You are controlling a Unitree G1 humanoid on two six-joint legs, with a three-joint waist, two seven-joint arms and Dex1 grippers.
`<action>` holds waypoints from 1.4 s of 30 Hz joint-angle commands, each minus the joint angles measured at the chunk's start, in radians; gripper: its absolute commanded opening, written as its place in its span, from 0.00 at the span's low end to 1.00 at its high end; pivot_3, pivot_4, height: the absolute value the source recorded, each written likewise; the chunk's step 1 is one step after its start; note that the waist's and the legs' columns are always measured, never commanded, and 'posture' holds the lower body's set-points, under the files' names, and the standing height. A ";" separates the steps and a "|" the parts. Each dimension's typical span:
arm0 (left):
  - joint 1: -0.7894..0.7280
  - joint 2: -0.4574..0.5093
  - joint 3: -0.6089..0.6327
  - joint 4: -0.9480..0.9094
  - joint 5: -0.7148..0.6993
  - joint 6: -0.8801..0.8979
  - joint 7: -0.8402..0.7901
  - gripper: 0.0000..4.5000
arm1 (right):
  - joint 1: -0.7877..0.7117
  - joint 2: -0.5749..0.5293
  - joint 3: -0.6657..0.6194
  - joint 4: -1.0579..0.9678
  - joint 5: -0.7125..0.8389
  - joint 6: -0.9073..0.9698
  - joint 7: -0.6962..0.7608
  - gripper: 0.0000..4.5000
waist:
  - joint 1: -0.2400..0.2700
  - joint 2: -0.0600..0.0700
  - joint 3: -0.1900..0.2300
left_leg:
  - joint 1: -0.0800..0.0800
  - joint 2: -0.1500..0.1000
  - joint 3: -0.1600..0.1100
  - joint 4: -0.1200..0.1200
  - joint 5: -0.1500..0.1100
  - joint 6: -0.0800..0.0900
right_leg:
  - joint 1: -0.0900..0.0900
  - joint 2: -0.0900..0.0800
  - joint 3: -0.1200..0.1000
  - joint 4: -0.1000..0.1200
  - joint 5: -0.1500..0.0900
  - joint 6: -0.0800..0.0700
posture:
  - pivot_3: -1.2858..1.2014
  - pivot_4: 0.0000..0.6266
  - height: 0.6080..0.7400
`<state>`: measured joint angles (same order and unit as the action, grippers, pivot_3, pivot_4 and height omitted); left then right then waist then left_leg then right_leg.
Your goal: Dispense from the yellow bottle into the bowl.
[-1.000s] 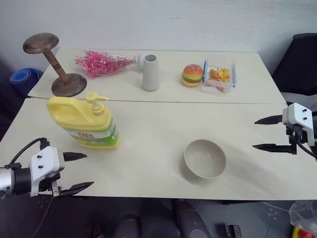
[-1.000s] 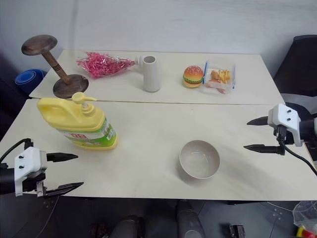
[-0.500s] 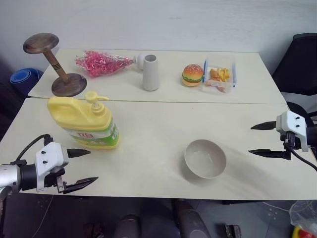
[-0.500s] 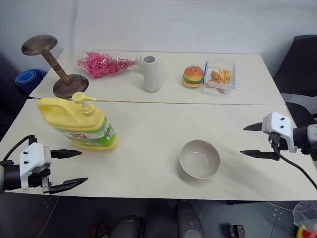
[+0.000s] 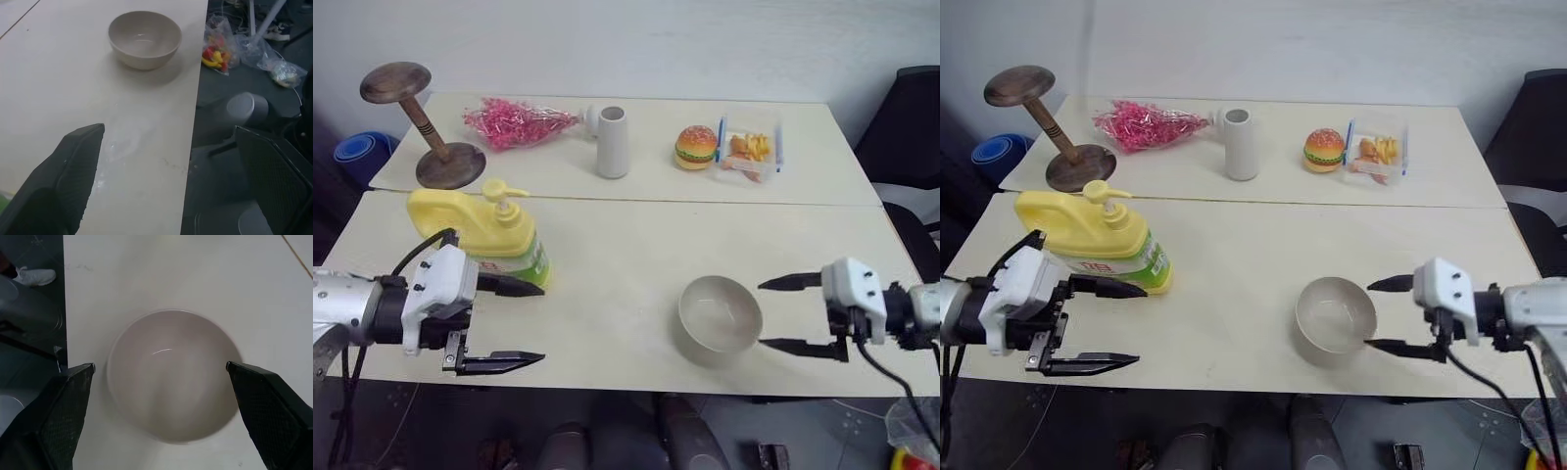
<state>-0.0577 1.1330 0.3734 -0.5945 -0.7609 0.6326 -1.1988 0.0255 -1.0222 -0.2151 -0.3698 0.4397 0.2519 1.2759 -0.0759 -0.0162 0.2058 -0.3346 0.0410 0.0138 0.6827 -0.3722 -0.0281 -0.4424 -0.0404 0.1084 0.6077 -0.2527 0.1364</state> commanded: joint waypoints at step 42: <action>-0.191 -0.013 -0.138 -0.030 -0.007 -0.009 0.065 1.00 | -0.176 0.143 0.419 0.243 -0.373 -0.380 -0.084 0.00 | -0.005 -0.004 -0.002 | 0.000 0.000 -0.001 0.001 0.000 -0.001 | -0.001 0.001 0.000 0.003 0.000 0.000 | 0.52 0.24 1.00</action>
<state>-0.2323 1.1264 0.2208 -0.6177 -0.7737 0.6402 -1.1458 -0.1569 -0.8710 0.2214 -0.1032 0.0419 -0.1303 1.1812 -0.0806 -0.0203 0.2034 -0.3343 0.0411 0.0134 0.6838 -0.3718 -0.0287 -0.4434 -0.0396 0.1089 0.6110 -0.2529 0.1360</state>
